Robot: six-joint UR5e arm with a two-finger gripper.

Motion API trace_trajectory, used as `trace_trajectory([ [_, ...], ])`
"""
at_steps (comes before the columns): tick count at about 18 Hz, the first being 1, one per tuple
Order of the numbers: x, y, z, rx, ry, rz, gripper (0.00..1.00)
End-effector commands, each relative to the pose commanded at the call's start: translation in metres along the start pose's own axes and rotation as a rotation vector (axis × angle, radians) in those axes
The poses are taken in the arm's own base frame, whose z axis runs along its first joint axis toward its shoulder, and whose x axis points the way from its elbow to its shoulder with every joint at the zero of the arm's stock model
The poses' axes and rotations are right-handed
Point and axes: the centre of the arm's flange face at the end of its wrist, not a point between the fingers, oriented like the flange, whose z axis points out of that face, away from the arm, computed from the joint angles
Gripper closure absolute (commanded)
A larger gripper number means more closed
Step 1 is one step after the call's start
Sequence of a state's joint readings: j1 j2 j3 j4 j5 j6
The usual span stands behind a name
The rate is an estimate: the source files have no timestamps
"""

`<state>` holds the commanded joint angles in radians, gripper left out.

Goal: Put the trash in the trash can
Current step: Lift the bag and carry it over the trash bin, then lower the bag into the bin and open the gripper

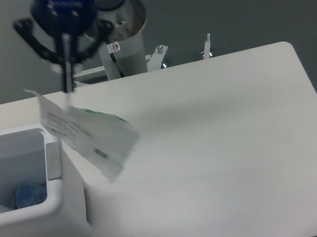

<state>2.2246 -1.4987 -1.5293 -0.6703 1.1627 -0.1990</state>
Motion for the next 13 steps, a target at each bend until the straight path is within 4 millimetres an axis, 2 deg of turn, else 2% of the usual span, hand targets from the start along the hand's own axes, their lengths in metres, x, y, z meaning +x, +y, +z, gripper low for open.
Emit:
trace_trajectory([
  [3,0.016,0.026,0.020,-0.063,0.034,0.000,1.00],
  [5,0.020,0.036,0.031,-0.092,0.050,0.002,1.00],
  [7,0.038,0.049,0.043,-0.127,0.094,0.017,1.00],
  [11,0.046,0.058,0.064,-0.163,0.113,0.021,1.00],
  [13,0.043,0.062,0.076,-0.182,0.111,0.016,1.00],
])
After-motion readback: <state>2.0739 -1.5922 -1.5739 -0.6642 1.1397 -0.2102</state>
